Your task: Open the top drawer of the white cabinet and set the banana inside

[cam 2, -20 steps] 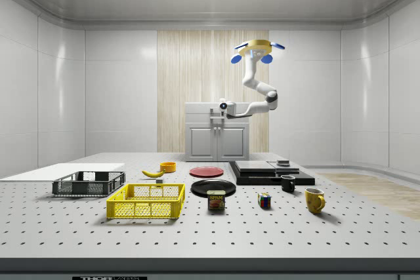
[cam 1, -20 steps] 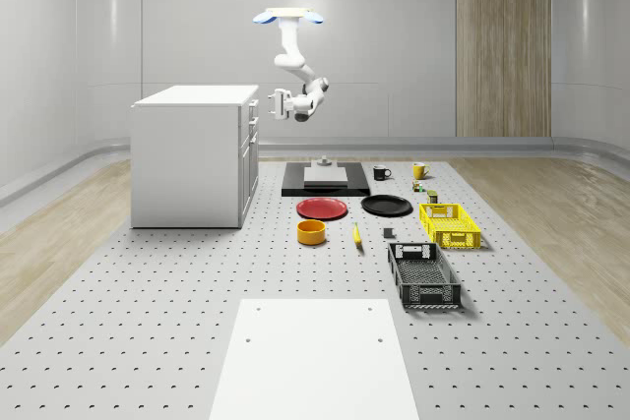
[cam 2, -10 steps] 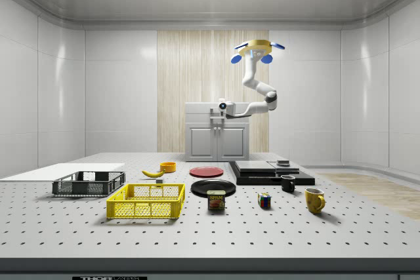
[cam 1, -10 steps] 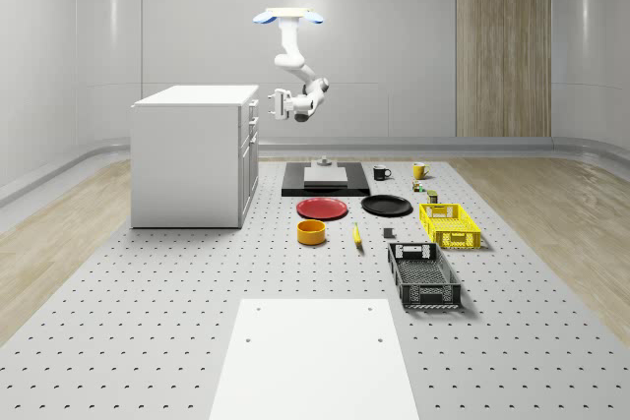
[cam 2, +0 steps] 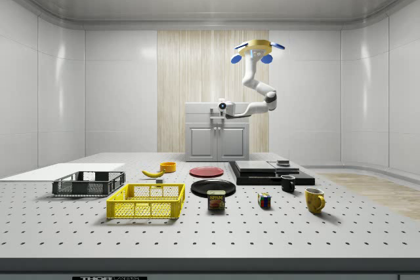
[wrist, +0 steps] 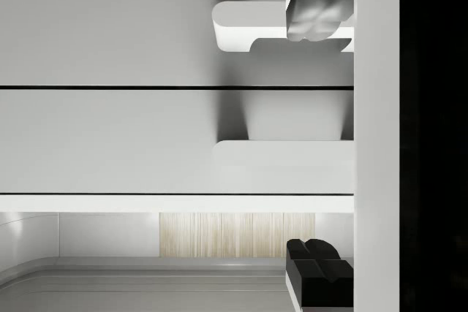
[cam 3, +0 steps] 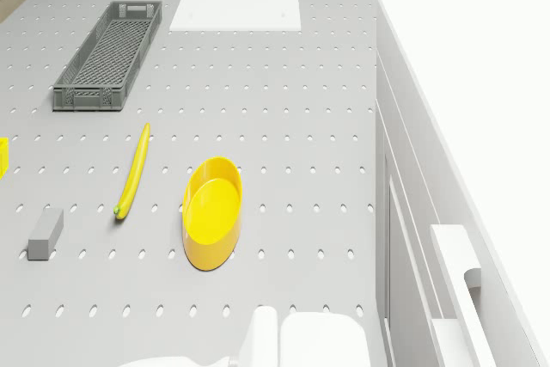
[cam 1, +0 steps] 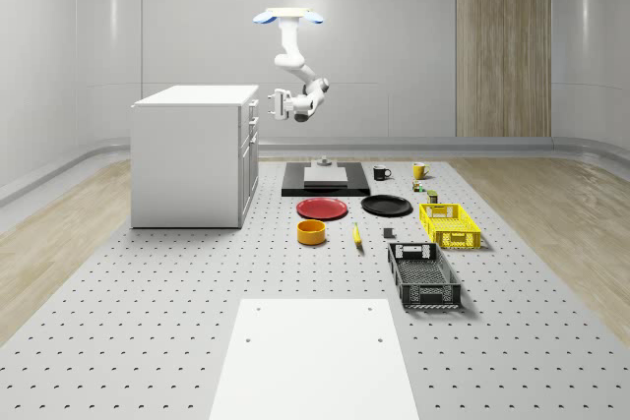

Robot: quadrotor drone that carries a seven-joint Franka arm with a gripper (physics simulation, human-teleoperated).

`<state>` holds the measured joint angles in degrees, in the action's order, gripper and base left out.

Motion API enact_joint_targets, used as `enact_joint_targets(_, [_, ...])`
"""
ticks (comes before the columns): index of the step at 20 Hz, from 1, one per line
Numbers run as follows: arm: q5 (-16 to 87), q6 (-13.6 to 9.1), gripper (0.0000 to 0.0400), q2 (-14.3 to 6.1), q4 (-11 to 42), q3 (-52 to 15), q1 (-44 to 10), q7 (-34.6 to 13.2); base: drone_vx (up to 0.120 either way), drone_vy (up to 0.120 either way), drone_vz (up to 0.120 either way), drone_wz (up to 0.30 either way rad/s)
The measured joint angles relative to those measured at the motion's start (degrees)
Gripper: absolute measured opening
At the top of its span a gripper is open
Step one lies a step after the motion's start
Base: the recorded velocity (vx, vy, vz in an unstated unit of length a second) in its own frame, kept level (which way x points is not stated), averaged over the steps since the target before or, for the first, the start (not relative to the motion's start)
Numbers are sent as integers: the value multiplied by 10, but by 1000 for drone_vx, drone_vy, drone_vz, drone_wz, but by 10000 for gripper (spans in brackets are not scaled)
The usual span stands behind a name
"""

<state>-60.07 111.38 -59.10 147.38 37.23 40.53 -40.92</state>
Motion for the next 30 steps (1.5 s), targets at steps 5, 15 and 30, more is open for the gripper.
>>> enact_joint_targets(5, [-11,12,400,3,3,-10,6,4,0,0,0,0])
enact_joint_targets(15, [-42,38,400,15,9,-35,19,15,0,0,0,0])
enact_joint_targets(30, [-84,61,400,47,2,-60,34,37,0,0,0,0])
